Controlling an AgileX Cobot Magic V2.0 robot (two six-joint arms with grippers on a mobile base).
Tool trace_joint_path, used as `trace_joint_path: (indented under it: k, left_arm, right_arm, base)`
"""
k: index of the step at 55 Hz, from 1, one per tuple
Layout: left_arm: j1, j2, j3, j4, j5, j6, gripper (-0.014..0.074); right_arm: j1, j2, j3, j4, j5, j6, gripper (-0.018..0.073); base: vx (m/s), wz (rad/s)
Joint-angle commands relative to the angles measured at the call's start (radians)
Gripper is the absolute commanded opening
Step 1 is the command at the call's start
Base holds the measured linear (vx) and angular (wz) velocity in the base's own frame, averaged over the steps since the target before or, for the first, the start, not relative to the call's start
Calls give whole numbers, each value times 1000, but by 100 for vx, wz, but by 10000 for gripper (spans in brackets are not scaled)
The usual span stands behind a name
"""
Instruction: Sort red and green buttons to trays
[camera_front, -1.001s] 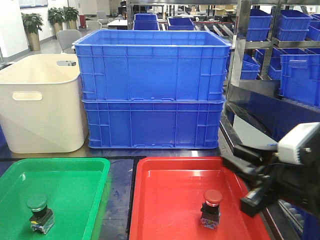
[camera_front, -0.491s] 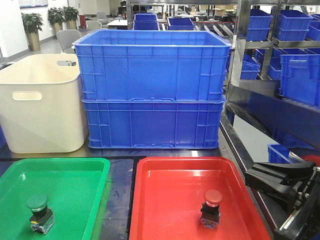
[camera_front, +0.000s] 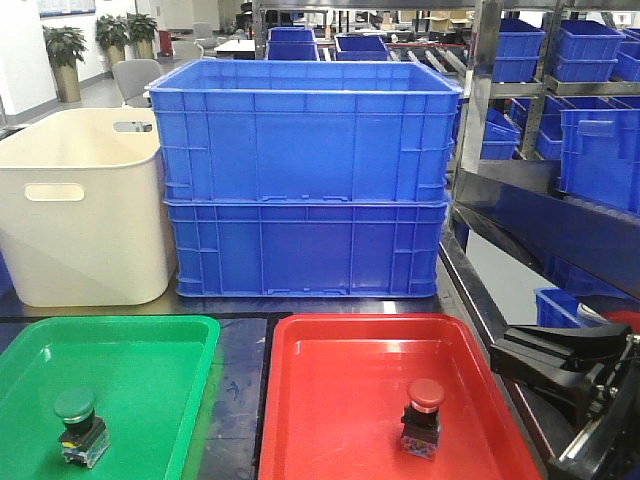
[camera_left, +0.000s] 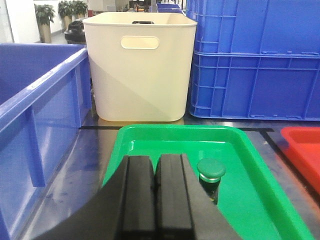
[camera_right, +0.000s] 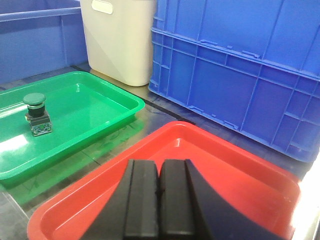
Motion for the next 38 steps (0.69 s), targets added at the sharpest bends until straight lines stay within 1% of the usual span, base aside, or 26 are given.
trace_joint_path:
  k: [1, 6, 9, 11, 14, 15, 16, 18, 20, 27, 38]
  left_arm:
    - [-4, -38, 33, -28, -108, 87, -6]
    - [-3, -143, 177, -149, -191, 213, -6]
    - [-3, -215, 276, -216, -261, 266, -6]
    - [-3, -270, 349, -243, -312, 282, -6]
    - [-3, -351, 438, -265, -362, 277, -6]
    - [-3, -360, 470, -268, -372, 270, -6]
    - [-3, -355, 468, -265, -358, 267, -6]
    - [-1, -336, 453, -252, -265, 267, -6]
    - [-1, -328, 452, -239, -235, 265, -6]
    - [-1, -326, 457, -238, -203, 252, -6]
    - [-1, -326, 457, -238, -203, 252, -6]
  right_arm:
    - [-4, -13, -31, 12, 16, 2, -8]
    - [-4, -13, -31, 12, 16, 2, -8]
    - [-4, -13, -31, 12, 16, 2, -8]
    - [-4, -13, -31, 12, 16, 2, -8]
    - [-4, -13, -31, 12, 16, 2, -8]
    - [-4, -13, -31, 12, 16, 2, -8]
    - [-4, -13, -31, 13, 18, 2, -8]
    - [-4, -16, -31, 11, 16, 2, -8]
    - [-4, -17, -31, 13, 16, 2, -8]
    - [-4, -14, -31, 12, 17, 2, -8]
    - [-4, -14, -31, 12, 17, 2, -8]
  base:
    - [0, 0]
    - [0, 0]
    - [0, 0]
    - [0, 0]
    - [0, 0]
    - [0, 0]
    - [0, 0]
    - [0, 0]
    - [0, 0]
    - [0, 0]
    - [0, 0]
